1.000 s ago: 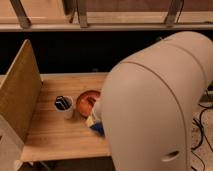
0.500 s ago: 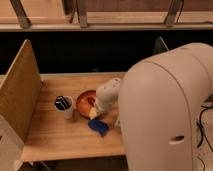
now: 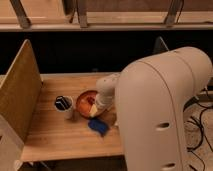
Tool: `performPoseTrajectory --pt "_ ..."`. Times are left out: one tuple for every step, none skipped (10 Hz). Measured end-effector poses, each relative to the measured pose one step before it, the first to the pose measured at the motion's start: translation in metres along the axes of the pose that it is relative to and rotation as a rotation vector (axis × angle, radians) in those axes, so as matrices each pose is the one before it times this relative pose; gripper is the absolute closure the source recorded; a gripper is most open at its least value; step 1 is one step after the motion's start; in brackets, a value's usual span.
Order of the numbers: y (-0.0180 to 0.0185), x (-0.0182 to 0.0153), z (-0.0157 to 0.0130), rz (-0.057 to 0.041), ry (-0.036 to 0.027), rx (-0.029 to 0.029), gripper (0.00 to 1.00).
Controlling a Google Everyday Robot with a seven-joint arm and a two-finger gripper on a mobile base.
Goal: Push the ceramic bowl across the table
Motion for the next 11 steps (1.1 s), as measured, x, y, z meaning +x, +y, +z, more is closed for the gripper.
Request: performPoseTrajectory --pt "0.00317 -0.00047 -0.00274 -0.0121 0.00145 0.00349 0.37" --pt "0.00086 0.00369 -0.00343 -0.00787 0.0073 0.00786 0.37" --pt "0.00176 0.00572 -0.00438 -0.00399 0.00595 0.01048 0.37" --pt "0.00259 0.00639 -0.00242 -0.00144 0.00871 0.00728 0.37" --pt "0.0014 0.00613 0.00012 0.00071 0.01158 0.0043 0.37" --pt "0.00058 0.00832 0.00348 0.01062 0.02052 0.00164 0.37" --pt "-0.00181 0.00375 0.00483 0.0153 0.01274 -0.00154 0.37" --pt "-0.00205 0.00323 0.00669 0.01827 0.02004 -0.00352 0.37" --pt "-0.00172 0.00222 0.00822 0.01547 0.02755 -0.00355 0.37" --pt "0.00056 -0.00272 0.00652 0.0072 0.01598 -0.00345 0.37" --pt "0.00274 -0.00663 0.00823 -0.00915 0.02097 -0.00052 0.37"
